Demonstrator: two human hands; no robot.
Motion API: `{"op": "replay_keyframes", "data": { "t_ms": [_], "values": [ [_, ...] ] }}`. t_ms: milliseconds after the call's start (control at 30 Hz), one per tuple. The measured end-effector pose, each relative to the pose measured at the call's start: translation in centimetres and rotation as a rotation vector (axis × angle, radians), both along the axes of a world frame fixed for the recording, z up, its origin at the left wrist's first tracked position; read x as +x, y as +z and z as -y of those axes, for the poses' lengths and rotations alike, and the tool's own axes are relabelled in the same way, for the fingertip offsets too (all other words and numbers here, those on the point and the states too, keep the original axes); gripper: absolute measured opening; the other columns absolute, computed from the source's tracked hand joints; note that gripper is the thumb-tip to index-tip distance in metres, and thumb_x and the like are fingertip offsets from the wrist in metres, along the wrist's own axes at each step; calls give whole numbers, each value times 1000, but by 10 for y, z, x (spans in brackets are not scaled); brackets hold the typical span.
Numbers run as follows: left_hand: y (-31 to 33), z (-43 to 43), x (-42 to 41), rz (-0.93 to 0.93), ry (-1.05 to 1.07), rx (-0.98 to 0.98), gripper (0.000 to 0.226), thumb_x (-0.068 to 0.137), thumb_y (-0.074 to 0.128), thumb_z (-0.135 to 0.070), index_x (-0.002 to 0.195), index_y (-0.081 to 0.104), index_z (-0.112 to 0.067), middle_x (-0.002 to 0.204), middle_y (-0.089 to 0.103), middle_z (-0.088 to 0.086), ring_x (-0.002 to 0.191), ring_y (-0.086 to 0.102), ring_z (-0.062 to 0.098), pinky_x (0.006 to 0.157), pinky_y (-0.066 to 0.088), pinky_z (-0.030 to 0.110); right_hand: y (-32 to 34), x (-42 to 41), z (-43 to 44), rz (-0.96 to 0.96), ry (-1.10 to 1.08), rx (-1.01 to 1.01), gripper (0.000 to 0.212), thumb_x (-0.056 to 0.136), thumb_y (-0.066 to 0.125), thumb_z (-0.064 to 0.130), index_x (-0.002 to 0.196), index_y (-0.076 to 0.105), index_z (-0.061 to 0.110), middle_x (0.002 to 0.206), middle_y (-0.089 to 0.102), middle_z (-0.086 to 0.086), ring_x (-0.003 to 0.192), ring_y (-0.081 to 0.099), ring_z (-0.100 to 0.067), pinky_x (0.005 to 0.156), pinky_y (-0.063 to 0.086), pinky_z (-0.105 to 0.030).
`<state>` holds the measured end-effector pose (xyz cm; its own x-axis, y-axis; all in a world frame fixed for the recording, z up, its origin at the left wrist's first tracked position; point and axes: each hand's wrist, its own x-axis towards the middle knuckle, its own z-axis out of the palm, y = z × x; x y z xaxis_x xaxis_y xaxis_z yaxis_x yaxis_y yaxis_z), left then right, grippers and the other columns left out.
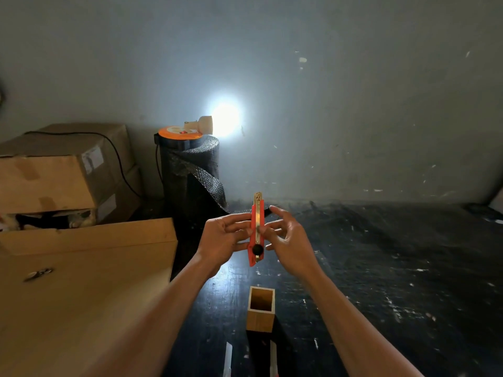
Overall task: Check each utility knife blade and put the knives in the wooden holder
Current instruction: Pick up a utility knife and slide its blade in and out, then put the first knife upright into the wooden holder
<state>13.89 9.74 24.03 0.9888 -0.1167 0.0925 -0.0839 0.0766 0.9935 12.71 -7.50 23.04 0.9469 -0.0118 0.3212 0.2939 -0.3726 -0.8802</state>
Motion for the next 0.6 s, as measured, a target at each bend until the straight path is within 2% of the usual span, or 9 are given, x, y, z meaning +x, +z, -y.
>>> {"op": "replay_keyframes", "data": {
  "t_ms": [33, 100, 167, 233, 367, 467, 533, 600],
  "values": [
    [-6, 2, -1, 2, -6, 7, 32, 90, 65, 12, 118, 72, -1, 100, 81, 13, 88, 80, 30, 75, 65, 40, -3, 4, 2, -9, -2, 3, 51, 95, 65, 37, 142, 48, 26, 114, 70, 5, 96, 70, -13, 71, 60, -18],
    [-17, 6, -3, 0, -15, 18, 30, 90, 64, 13, 113, 72, -5, 92, 82, 5, 83, 81, 23, 66, 63, 28, -12, 11, 5, -17, -9, 17, 43, 95, 66, 36, 135, 58, 22, 117, 72, -1, 101, 72, -17, 78, 63, -29],
    [-29, 11, -2, -17, -15, 13, 29, 89, 65, 13, 111, 72, -5, 89, 83, 3, 81, 81, 21, 64, 62, 25, -24, 14, 7, -32, -16, 48, 36, 94, 68, 35, 126, 64, 20, 112, 74, 0, 97, 73, -18, 80, 64, -39],
    [-42, 14, 0, -39, -9, 9, 29, 88, 68, 11, 111, 73, -6, 91, 83, 4, 83, 81, 22, 65, 62, 26, -36, 17, 9, -52, -18, 85, 30, 92, 71, 35, 118, 67, 19, 104, 75, 1, 92, 75, -16, 77, 65, -40],
    [-79, 16, 16, -117, 35, 98, 31, 91, 64, 11, 116, 70, -6, 104, 79, 13, 92, 79, 22, 75, 64, 29, -60, 26, 12, -112, -36, 106, 23, 91, 73, 28, 110, 66, 15, 96, 74, -2, 87, 74, -17, 74, 65, -37],
    [-117, 17, 23, -145, 87, 314, 42, 89, 60, 14, 123, 69, -9, 120, 74, 14, 106, 74, 21, 88, 62, 34, -88, 37, 18, -177, -80, 50, 18, 91, 72, 15, 108, 65, 12, 95, 72, -5, 88, 73, -19, 76, 64, -44],
    [-142, 19, 21, -143, 64, 478, 47, 88, 69, 4, 133, 64, -9, 131, 69, 10, 115, 69, 20, 96, 59, 36, -107, 45, 22, -220, -106, 11, 18, 90, 73, 14, 106, 64, 14, 95, 71, -4, 88, 72, -19, 76, 63, -43],
    [-166, 22, 18, -169, 17, 586, 65, 82, 81, -9, 142, 55, -11, 141, 63, 8, 124, 63, 21, 100, 54, 37, -122, 50, 24, -258, -120, -36, 17, 90, 73, 16, 104, 63, 15, 95, 70, -2, 85, 71, -15, 72, 63, -33]
  ]
}}
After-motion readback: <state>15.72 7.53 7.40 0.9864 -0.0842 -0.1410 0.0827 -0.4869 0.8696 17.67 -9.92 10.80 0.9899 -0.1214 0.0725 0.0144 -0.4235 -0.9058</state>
